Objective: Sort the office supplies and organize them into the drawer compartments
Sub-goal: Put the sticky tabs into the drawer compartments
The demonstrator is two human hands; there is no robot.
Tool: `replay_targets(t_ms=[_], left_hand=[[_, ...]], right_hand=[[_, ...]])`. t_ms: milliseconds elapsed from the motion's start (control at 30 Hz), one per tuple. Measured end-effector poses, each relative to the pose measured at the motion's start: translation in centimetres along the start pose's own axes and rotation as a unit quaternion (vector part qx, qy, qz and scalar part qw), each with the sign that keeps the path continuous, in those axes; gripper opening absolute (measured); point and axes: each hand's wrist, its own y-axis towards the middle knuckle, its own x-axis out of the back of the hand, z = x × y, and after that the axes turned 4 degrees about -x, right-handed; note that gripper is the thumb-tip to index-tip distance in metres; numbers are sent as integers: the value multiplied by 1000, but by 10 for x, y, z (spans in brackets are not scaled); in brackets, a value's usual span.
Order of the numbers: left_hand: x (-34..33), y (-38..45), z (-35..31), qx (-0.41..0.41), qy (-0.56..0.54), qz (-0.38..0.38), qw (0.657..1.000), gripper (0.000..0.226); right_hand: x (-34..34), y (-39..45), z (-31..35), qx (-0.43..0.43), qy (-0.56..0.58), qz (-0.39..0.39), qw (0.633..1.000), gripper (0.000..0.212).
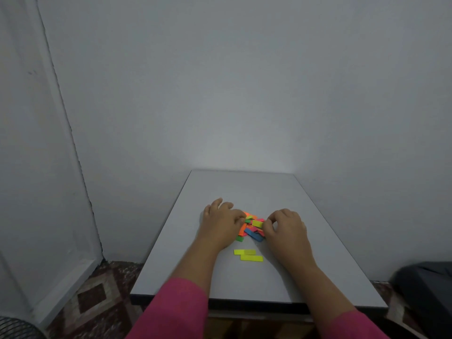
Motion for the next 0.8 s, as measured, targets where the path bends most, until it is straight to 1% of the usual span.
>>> replay_targets(t_ms=[100,200,233,333,400,433,467,533,567,600,667,700,733,800], left_hand=[[-1,-2,4,16,-44,-49,998,22],[3,-4,5,35,-75,-97,992,16],[4,-5,5,43,-81,-110,990,16],[5,-8,4,64,-106,-151,981,25],[4,-7,5,53,-79,-154,984,19],[3,-7,5,39,-61,-136,988,17],[2,-7,5,25,-41,-105,993,21],[1,-6,4,5,-11,-49,999,29],[0,-6,4,1,-7,-41,999,29],[0,-6,3,2,-13,-44,999,27],[2,-6,3,6,-42,-67,997,21],[3,-7,3,10,-59,-81,995,17],[4,-7,3,16,-79,-93,992,14],[8,-9,3,39,-132,-113,984,10]], right_hand=[[4,-3,0,-5,57,19,998,19],[6,-6,-1,32,135,71,988,17],[6,-7,-1,47,150,83,984,18],[5,-8,-3,66,167,95,979,24],[5,-8,-2,59,168,101,979,19],[5,-8,-1,54,169,102,979,18],[5,-7,-1,48,172,97,979,19],[4,-4,-3,32,159,79,984,19],[2,0,-4,19,136,71,988,13],[0,3,-6,1,101,68,992,7],[-5,6,-9,-38,22,78,996,21],[-6,7,-10,-46,-2,85,995,24],[-7,7,-10,-47,-14,89,995,23],[-7,7,-9,-52,1,84,995,15]])
